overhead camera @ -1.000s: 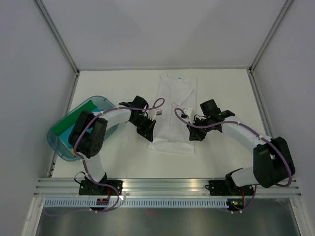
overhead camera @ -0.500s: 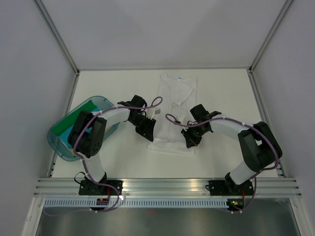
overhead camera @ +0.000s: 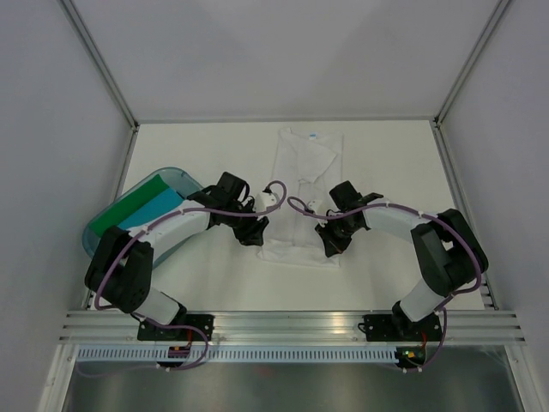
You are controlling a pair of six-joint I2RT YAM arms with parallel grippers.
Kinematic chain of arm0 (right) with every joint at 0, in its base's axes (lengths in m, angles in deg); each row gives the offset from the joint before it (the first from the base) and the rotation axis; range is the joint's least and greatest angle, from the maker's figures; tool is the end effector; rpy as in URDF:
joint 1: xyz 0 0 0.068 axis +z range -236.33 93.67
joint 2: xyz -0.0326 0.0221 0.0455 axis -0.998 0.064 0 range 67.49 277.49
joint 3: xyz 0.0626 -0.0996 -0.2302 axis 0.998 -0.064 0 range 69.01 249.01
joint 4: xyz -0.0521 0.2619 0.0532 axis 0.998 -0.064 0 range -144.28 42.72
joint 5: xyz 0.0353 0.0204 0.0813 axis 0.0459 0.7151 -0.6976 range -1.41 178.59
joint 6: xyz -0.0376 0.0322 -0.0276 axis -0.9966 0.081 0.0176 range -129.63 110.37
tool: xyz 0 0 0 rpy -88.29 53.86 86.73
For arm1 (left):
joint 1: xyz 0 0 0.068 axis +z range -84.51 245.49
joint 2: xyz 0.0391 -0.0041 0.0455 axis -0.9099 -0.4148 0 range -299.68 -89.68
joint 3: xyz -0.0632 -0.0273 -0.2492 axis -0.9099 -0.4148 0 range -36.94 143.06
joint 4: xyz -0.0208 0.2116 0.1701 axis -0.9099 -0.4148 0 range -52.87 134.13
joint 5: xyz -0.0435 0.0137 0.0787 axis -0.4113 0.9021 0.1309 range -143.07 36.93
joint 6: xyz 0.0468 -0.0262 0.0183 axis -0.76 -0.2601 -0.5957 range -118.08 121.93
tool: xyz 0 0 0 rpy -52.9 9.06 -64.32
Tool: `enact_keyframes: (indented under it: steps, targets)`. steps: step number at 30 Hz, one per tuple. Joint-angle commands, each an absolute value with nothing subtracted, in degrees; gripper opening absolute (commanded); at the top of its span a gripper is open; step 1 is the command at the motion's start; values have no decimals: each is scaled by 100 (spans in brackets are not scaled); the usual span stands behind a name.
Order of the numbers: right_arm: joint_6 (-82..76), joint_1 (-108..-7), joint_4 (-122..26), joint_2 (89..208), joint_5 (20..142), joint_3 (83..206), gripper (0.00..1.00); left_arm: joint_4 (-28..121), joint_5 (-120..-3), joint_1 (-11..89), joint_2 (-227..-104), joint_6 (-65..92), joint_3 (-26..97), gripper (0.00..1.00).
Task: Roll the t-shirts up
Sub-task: Roll the tshirt
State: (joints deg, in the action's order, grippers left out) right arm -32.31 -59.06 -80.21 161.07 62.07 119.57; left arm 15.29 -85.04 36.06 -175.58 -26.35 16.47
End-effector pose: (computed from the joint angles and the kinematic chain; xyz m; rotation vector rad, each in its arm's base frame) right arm 0.2502 0.1488 0.1249 -1.2736 2.5389 0.6826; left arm 0.2531 -0.1669 0.1804 1.3971 2.1480 -0.7386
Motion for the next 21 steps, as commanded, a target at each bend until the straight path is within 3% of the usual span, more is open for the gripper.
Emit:
enact_keyframes:
  steps: [1,5,8,12,18,21]
  targets:
    - [-3265,-5917,-7971,15987,6478,12060,0,1909,-8111,3508,-17878,-2454,1597,45]
    - [-3336,-5926,-8007,15741,6294,12191,6,2031,-8041,3306,-17853,-2497,1439,44]
    - [-3301,-5917,-7928,15582,6118,12454,20,2049,-7812,3315,-17722,-2349,1334,44]
    - [-2619,-5909,-7384,15643,5417,12894,31,2067,-7663,3420,-17318,-1559,1027,44]
    - [-1579,-5549,-5566,16266,4887,12939,36,2005,-7479,3657,-16712,945,1070,33]
    - [-1061,-5460,-4773,16496,4641,12755,36,2049,-7705,3684,-16492,1650,729,34]
